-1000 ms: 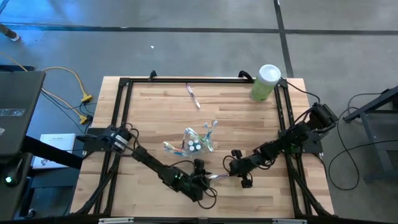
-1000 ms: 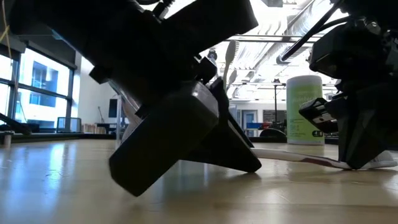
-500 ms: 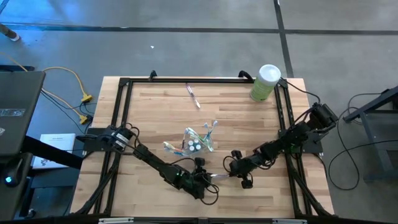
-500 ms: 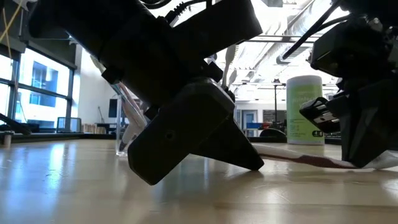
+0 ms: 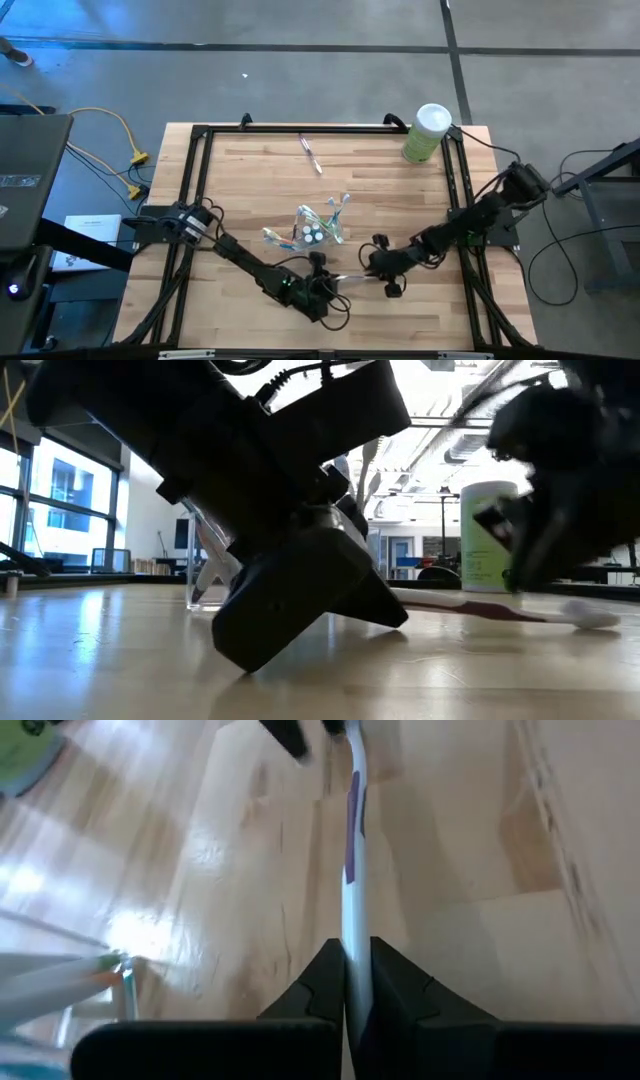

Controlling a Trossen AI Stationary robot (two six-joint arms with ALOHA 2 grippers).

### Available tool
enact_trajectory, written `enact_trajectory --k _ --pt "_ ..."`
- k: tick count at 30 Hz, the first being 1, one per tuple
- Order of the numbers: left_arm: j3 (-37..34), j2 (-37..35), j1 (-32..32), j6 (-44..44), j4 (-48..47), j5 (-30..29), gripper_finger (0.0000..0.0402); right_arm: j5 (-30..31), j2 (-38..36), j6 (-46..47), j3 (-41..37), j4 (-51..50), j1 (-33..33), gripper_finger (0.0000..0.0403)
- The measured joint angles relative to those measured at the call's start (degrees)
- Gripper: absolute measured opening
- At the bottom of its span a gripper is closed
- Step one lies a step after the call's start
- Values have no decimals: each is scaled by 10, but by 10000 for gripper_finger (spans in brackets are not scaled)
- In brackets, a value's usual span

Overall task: Pick & Place toothbrushing station
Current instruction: Put the violet toothbrush into the transparent organizer

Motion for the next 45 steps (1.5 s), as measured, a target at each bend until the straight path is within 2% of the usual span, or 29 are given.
enact_trajectory --k 7,11,14,18,21,23,25,28,33,36,40,45 --pt "-2 -46 -15 -43 -1 -20 15 67 -121 -9 0 -1 36 158" --pt "-2 -94 -39 -52 0 -57 15 69 -198 -32 0 -2 79 198" --pt "-1 -133 -69 -52 3 -112 15 101 -242 -54 1 0 124 205" --pt "-1 -175 -120 -47 2 -199 15 178 -276 -86 1 4 197 200" --pt "0 -197 -153 -45 36 -271 15 242 -270 -107 1 23 241 192" --pt "0 -199 -165 -19 81 -286 15 269 -250 -128 1 54 255 188" --pt "-2 -194 -165 10 130 -266 15 277 -223 -158 1 111 258 186" --pt "-23 -189 -152 44 234 -204 15 279 -174 -217 1 219 258 186" --pt "-104 -173 -127 156 541 -48 15 278 -78 -335 1 425 244 185" --pt "-149 -155 -120 212 690 -8 15 280 -34 -395 1 546 237 184" --pt "-174 -123 -103 219 777 30 15 278 7 -460 1 633 219 180" --pt "-174 -104 -79 200 791 52 15 282 35 -458 32 643 183 178"
